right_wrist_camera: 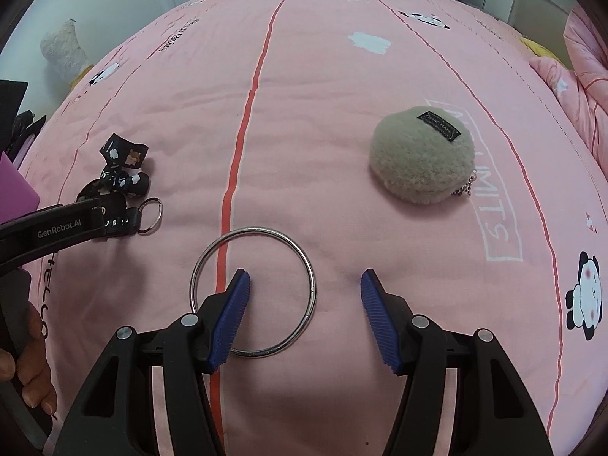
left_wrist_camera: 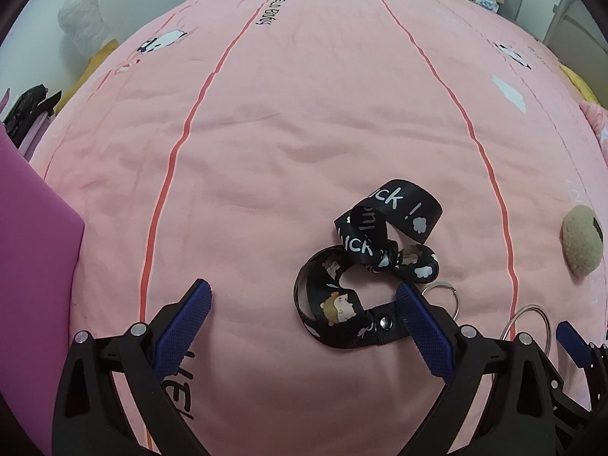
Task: Organize jewelry
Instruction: 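Grasp the black lanyard keychain with the left tool while the right tool grasps the silver ring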
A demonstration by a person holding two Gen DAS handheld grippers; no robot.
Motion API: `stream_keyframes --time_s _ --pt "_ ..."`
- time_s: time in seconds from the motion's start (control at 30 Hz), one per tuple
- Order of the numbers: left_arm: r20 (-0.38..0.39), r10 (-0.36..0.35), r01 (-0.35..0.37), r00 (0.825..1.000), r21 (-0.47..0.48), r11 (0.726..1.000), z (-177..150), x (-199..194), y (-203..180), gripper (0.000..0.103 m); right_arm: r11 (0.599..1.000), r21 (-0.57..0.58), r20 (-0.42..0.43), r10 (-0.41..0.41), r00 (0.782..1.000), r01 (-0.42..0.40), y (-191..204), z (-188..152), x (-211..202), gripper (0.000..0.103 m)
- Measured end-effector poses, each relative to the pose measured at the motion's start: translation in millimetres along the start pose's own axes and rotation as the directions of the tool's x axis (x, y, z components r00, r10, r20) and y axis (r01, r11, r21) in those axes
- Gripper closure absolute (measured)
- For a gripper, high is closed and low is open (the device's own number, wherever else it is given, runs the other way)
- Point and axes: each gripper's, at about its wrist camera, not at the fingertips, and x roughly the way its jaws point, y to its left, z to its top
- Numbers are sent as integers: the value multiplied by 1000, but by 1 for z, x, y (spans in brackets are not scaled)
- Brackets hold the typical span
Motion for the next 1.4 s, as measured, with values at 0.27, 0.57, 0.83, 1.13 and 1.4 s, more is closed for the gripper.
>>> stream_keyframes --time_s 0.27,0.57,0.83,1.13,1.4 --pt "-5 7 -7 1000 -15 1000 4 18 -1 6 995 -66 35 -67 997 69 11 -7 9 43" --pt "22 7 -8 1000 16 1000 0 9 -9 38 990 -122 66 -69 995 76 20 -10 0 98" --pt "39 -36 35 999 13 999 -9 -12 -6 98 999 -36 94 29 995 -26 2 -13 -16 99" --pt "93 -101 105 990 -32 994 -28 -52 14 99 997 -5 166 79 983 -79 -8 -23 -51 99" --pt "123 -123 129 985 -42 991 -43 -92 24 99 995 -6 186 96 978 -97 -10 -31 -73 99"
